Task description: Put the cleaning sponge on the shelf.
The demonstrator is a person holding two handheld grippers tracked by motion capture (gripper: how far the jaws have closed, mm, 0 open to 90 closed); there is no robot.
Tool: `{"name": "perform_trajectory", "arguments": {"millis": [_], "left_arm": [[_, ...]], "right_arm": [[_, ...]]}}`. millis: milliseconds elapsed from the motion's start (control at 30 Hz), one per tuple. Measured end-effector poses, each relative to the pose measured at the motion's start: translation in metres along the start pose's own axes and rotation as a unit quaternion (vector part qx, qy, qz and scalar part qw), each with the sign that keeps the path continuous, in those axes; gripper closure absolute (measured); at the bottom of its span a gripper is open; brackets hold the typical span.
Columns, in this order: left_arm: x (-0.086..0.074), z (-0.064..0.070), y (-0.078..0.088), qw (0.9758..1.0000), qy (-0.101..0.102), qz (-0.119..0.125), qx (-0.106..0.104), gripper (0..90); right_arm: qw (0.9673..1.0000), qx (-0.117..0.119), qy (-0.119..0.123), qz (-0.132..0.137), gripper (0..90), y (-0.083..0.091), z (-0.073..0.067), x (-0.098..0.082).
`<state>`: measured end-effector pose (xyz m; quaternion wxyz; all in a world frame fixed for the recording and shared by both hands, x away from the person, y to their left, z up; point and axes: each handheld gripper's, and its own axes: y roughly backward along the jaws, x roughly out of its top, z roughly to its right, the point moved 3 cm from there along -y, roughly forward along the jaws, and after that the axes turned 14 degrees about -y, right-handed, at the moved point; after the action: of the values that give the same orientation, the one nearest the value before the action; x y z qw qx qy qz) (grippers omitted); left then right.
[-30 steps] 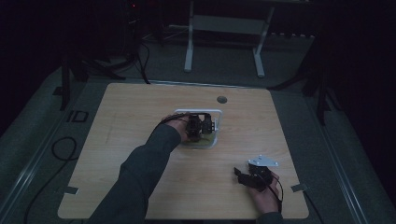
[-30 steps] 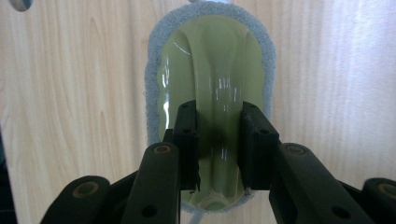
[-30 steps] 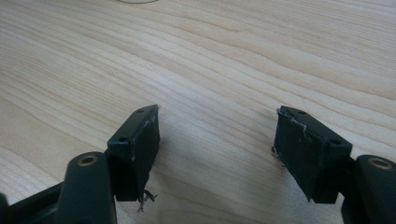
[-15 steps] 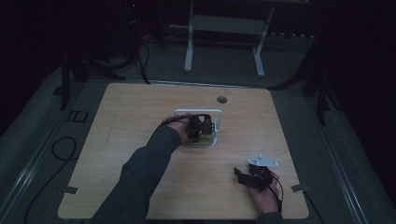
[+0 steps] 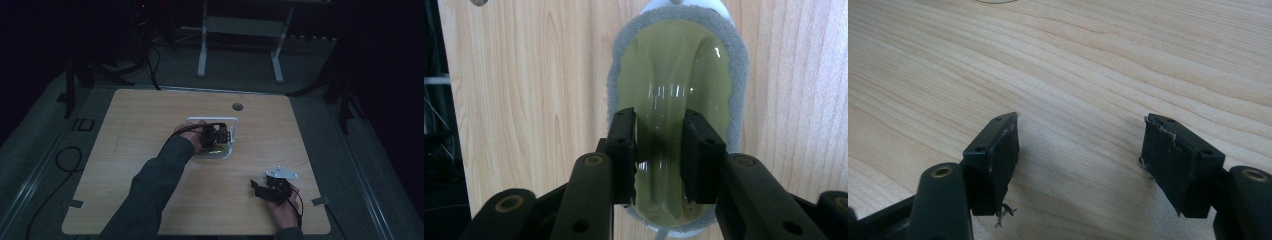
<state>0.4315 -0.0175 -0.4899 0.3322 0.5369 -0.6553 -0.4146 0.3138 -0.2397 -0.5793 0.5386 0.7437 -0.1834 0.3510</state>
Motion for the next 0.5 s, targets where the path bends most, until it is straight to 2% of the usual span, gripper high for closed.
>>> {"name": "perform_trajectory", "arguments": {"millis": [33, 67, 133, 500], "left_arm": [[0.0, 0.0, 0.0, 1.0, 0.0, 0.0, 0.0, 68.1], [-0.0003, -0.0011, 0.0009, 0.9999, 0.013, -0.001, -0.002, 68.1], [-0.0007, -0.0018, 0.0019, 0.9997, 0.022, -0.004, -0.004, 64.6], [-0.0032, 0.0007, 0.0096, 0.9995, 0.03, 0.008, -0.001, 60.8]], "right_arm": [[1.0, 0.0, 0.0, 0.0, 30.6, 0.0, 0.0, 0.0], [1.0, 0.0, 0.0, 0.0, 30.6, 0.0, 0.0, 0.0], [1.0, 0.0, 0.001, 0.001, 30.6, -0.0001, 0.0002, 0.0], [1.0, 0.0, 0.0, 0.0, 30.6, 0.0, 0.0, 0.0]]}}
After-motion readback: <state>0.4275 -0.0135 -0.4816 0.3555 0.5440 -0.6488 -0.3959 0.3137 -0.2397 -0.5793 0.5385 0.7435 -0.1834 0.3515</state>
